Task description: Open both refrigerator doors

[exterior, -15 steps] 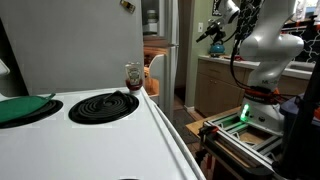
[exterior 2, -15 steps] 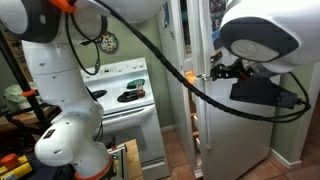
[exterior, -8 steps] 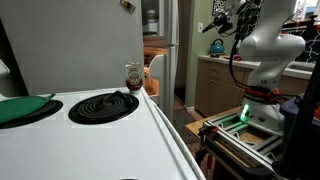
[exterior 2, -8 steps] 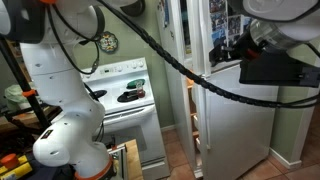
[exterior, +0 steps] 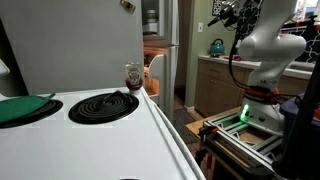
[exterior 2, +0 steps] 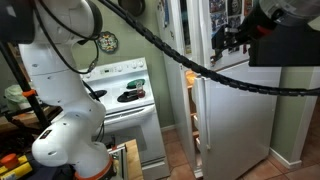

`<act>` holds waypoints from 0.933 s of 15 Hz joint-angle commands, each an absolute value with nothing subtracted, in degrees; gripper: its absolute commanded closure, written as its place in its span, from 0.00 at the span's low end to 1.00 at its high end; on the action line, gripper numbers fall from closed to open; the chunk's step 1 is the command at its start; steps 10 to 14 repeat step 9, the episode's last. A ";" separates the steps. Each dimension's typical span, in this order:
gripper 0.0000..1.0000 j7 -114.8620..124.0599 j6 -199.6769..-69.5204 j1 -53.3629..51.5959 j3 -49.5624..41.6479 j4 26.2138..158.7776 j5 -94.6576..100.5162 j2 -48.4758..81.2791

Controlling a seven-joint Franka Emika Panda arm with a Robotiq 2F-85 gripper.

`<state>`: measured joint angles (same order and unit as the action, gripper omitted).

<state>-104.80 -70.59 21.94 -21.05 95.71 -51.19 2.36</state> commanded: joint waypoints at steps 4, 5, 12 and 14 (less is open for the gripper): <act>0.00 -103.52 -69.34 22.01 -21.24 95.31 -44.44 0.46; 0.00 -104.80 -69.75 21.85 -21.11 95.89 -43.34 0.03; 0.00 -104.27 -70.12 21.92 -21.17 94.71 -45.06 1.24; 0.00 -104.27 -70.12 21.92 -21.17 94.71 -45.06 1.24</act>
